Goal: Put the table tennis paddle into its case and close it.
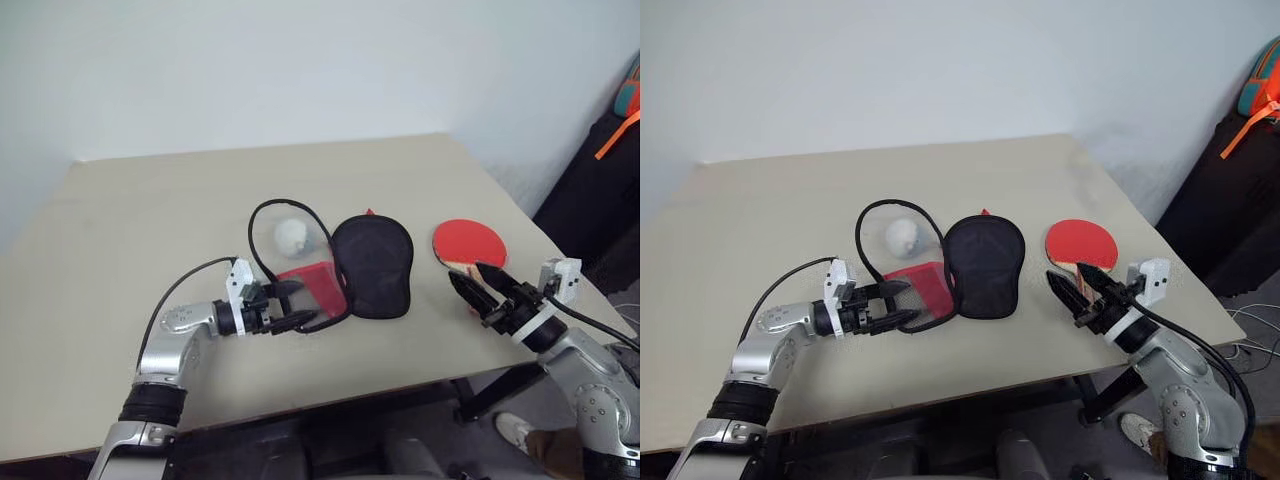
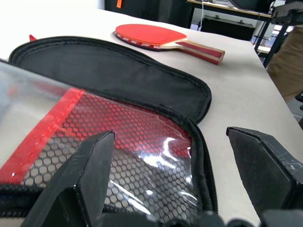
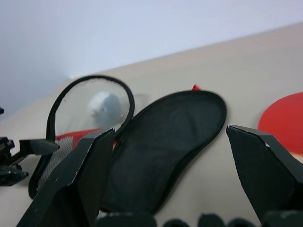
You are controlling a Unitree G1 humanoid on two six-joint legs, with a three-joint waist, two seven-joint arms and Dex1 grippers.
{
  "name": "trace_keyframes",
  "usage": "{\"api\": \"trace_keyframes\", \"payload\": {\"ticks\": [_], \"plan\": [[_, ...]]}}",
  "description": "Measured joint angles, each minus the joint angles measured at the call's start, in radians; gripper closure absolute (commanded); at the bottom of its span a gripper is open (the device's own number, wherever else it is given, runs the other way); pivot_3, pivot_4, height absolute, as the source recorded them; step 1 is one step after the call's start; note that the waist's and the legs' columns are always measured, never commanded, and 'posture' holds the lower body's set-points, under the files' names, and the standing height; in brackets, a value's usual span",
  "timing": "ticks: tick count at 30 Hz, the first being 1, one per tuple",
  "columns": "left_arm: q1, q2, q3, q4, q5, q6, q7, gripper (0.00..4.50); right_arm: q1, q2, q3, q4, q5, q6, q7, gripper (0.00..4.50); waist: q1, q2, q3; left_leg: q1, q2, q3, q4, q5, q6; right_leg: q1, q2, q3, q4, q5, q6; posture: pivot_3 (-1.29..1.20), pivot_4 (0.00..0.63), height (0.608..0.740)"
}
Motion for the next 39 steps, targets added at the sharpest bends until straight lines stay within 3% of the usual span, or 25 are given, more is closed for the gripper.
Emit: {"api": "trace_keyframes", "payload": {"ticks": [13, 18, 30, 39], "plan": [[0.004, -0.020, -0.001, -0.014, 0.003, -0.018, -0.006, 0.45, 0.028, -0.013, 0.022, 0.002, 0.004, 0.008, -0.039, 0.42, 0.003, 0.000, 0.000, 0.000, 0.000, 0.000, 0.000, 0.001, 0.001, 0.000, 0.000, 0.000, 0.000, 0.000, 0.000, 0.00, 0.000, 0.740], [0.017, -0.016, 0.003, -0.029, -0.005, -0.007, -0.016, 0.45, 0.016, -0.014, 0.020, 0.017, -0.017, 0.026, -0.114, 0.42, 0.003, 0.000, 0.000, 0.000, 0.000, 0.000, 0.001, 0.000, 0.000, -0.001, 0.000, 0.000, 0.000, 0.000, 0.000, 0.00, 0.000, 0.740], [-0.043, -0.046, -0.036, 0.007, 0.009, -0.019, -0.045, 0.45, -0.177, -0.065, -0.015, 0.294, -0.128, 0.179, -0.342, 0.42, 0.003, 0.000, 0.000, 0.000, 0.000, 0.001, 0.001, 0.002, 0.003, 0.001, 0.000, 0.001, 0.000, 0.000, 0.000, 0.00, 0.000, 0.740], [-0.042, -0.064, -0.048, 0.011, 0.012, -0.020, -0.051, 0.45, -0.300, -0.068, -0.010, 0.458, -0.153, 0.277, -0.351, 0.42, -0.001, 0.001, 0.000, 0.000, -0.001, 0.001, 0.001, 0.002, 0.003, 0.001, 0.000, 0.002, 0.000, 0.000, 0.000, 0.00, 0.000, 0.740]]}}
